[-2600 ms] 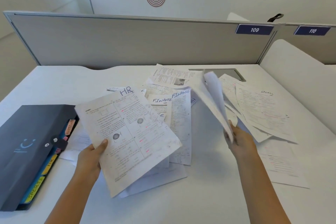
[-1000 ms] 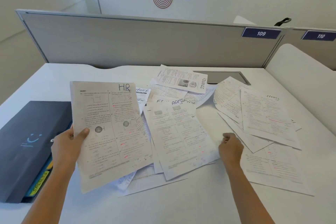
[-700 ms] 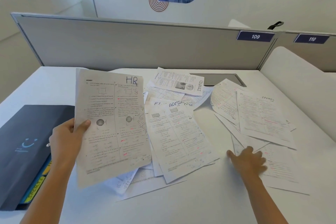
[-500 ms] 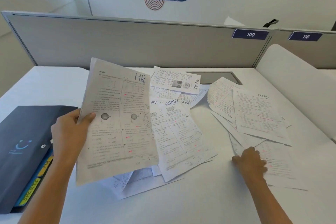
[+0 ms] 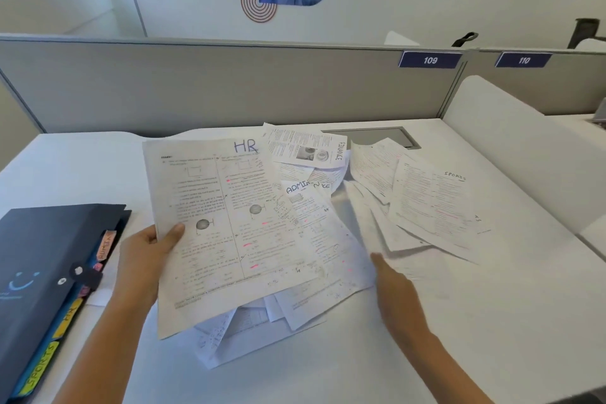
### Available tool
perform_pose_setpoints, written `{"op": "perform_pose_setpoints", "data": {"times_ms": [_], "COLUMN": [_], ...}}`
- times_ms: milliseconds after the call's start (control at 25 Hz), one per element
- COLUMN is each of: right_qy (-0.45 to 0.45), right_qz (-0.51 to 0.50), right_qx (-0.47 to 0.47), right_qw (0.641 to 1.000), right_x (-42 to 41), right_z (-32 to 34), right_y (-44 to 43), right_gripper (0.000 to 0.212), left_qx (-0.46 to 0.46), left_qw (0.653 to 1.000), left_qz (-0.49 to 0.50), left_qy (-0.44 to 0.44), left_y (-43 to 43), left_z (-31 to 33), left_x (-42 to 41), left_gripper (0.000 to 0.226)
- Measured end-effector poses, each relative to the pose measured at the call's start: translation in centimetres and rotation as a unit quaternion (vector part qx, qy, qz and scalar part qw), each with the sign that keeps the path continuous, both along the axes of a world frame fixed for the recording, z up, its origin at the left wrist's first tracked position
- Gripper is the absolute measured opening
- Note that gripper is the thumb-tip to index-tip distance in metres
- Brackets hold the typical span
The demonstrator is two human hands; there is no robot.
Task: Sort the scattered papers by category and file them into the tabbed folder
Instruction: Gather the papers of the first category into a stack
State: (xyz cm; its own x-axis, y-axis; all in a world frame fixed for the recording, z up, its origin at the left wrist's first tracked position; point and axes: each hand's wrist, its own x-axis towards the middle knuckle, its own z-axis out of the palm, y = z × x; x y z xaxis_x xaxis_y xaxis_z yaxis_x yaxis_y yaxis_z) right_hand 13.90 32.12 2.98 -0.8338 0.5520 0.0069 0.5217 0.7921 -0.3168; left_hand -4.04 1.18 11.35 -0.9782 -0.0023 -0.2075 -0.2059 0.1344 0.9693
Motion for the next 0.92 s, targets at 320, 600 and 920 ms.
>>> {"op": "perform_pose_setpoints", "data": {"times_ms": [320,600,920], "right_qy": [0.058,0.091,-0.047], "right_qz": [0.238,0.058,-0.061], "right_qx": [-0.116,-0.093,0.128], "right_qw": [0.963,0.99,0.989], "right_x": [-4.9,-7.1,-6.3], "right_z": [0.7,-0.4,-3.0], "right_y": [-8.3,-2.2,5.9], "right_gripper": [0.046,0.046,0.038], "left_qx": [-0.01,-0.003,0.008], "left_qw": [1.0,0.998,0.998], "left_qz": [0.011,0.027,0.016], "left_qy": [-0.024,-0.049,-0.057], "left_y": [-1.7,-2.8,-2.0], "left_z": [-1.6,-3.8,-4.5], "left_x": [0.0,0.2,0.1], "left_gripper": [0.008,0.007,0.005]}}
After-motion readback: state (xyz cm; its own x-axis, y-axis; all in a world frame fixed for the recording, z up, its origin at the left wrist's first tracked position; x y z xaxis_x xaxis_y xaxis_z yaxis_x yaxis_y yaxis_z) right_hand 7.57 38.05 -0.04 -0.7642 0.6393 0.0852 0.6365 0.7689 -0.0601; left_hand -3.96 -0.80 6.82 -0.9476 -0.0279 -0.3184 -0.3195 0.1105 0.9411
